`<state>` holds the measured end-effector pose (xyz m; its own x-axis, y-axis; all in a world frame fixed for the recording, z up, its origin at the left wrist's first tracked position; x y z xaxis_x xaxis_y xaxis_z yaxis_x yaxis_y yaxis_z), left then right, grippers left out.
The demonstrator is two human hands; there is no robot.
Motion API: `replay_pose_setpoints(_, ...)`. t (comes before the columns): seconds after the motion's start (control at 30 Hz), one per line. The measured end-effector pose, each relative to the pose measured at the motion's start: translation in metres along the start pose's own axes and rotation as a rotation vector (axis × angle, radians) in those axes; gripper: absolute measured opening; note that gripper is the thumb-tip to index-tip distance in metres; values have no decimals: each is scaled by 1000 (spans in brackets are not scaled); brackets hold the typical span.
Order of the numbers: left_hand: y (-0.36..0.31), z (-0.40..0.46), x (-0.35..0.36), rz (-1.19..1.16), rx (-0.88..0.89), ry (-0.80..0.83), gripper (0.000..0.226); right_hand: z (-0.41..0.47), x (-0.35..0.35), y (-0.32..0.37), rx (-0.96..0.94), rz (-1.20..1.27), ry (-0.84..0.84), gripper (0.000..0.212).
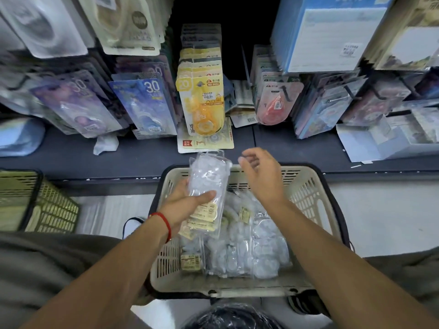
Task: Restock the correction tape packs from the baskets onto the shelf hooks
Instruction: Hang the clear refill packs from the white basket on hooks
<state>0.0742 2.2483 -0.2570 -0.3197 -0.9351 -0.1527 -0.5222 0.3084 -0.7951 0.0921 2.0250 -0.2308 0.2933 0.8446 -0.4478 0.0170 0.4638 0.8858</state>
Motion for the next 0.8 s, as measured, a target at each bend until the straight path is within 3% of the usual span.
replay_pose_setpoints(0.07,-1,1,-25,-119,-10,-76,61,-11,9,-25,56,-212,202,17)
replay_pose_setpoints(0.17,3,1,-45,-210,-41,-156,53,-47,36,-58,87,-511,560,53)
replay_pose_setpoints(0.23,8,0,-46,-236,-54,-169,48,-56,43,-66,59,-514,543,63)
replay_pose_setpoints(0.47,8,3,-41,-246,-81,-175,36,-46,17,-64,67,-486,439,32)
replay_pose_setpoints(0.67,-4,-5,-31,-251,-84,-285,22,-23,-43,-28,319,-51,135,3)
replay_pose_setpoints(0.73,-12,-14,-21,-241,-63,-327,16,-19,-69,-15,398,225,54,6)
replay_pose_setpoints(0.8,-24,-23,-9,-242,-22,-353,9,-15,-80,3,440,551,99,14)
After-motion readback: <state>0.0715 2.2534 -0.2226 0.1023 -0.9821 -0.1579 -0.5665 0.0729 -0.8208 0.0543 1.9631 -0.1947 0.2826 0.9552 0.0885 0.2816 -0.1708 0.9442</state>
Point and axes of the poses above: each hand's wrist, its own z-axis towards the middle knuckle, its own x-axis out of the palm, y = z × x, the point moved 4 cm from there along z, towards the middle knuckle, and after that the axes turned 9 degrees about z, right-handed, at the moved point
